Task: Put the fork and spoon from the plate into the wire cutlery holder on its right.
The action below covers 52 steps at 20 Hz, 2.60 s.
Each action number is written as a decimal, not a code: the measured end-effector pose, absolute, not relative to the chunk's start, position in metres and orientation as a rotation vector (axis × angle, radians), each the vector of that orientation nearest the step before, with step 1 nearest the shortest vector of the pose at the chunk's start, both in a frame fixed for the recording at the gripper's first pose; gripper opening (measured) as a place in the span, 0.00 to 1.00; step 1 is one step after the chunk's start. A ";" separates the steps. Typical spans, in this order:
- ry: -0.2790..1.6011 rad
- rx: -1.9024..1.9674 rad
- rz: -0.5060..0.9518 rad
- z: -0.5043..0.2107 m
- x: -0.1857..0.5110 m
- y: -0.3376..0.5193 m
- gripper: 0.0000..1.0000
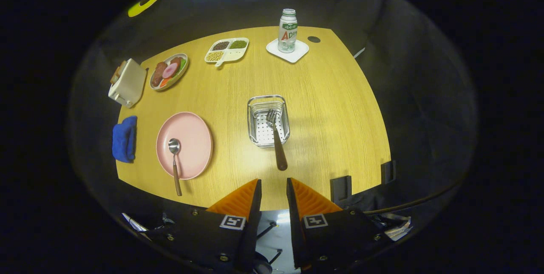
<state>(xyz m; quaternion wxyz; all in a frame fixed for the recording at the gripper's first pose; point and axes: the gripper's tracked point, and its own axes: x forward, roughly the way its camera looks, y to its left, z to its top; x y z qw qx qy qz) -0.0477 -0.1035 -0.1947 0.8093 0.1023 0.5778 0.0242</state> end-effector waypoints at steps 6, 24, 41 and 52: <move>1.238 0.259 0.203 -0.195 -0.063 -0.025 0.35; 1.402 0.228 0.448 -0.276 -0.072 0.149 0.59; 1.468 0.215 0.483 -0.289 -0.078 0.158 0.13; 1.439 0.248 0.514 -0.273 -0.081 0.158 0.13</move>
